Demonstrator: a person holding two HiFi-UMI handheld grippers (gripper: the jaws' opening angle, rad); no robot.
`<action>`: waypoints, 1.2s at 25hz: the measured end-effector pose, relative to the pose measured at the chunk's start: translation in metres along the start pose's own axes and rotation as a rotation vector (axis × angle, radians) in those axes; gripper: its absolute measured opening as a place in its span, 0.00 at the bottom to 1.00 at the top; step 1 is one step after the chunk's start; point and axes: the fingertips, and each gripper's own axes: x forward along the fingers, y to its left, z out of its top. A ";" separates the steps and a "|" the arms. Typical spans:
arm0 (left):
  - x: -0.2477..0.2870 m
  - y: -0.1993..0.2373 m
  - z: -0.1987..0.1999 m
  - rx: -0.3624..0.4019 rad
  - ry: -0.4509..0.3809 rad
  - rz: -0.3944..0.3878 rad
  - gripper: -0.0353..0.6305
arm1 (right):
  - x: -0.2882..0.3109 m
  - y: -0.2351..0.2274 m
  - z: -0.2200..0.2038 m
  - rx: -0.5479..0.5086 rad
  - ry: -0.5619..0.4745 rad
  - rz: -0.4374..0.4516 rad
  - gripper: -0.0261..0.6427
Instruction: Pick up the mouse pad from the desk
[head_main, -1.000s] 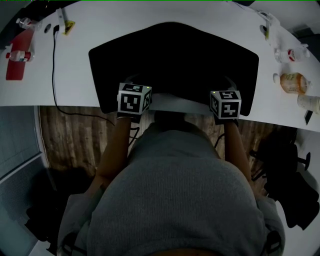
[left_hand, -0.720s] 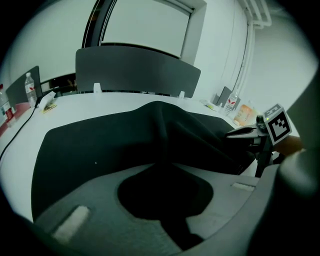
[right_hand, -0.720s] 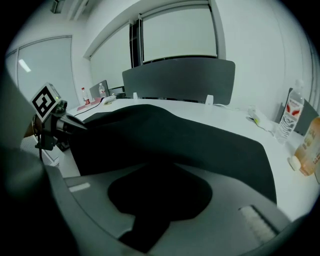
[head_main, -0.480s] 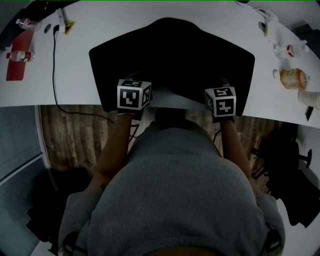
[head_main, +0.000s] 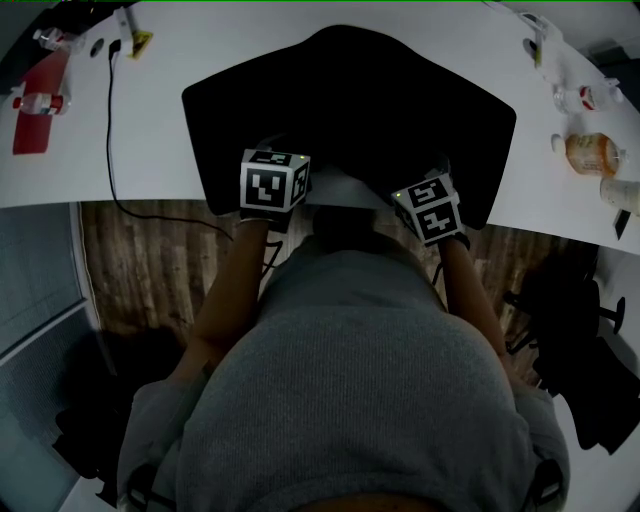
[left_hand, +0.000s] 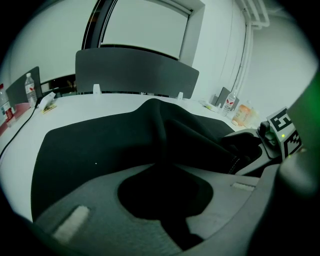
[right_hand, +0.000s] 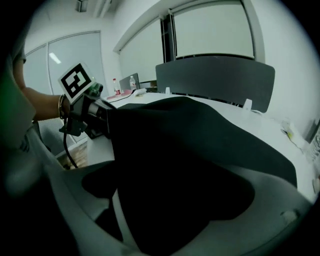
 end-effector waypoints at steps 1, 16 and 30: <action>0.000 0.000 0.000 0.003 -0.001 0.002 0.09 | 0.001 -0.001 0.001 0.003 -0.003 -0.014 0.82; -0.012 -0.006 0.010 -0.166 -0.132 -0.066 0.08 | -0.019 -0.056 0.013 0.184 -0.164 -0.189 0.06; -0.074 -0.013 0.081 -0.238 -0.428 -0.115 0.08 | -0.088 -0.069 0.076 0.317 -0.507 -0.208 0.06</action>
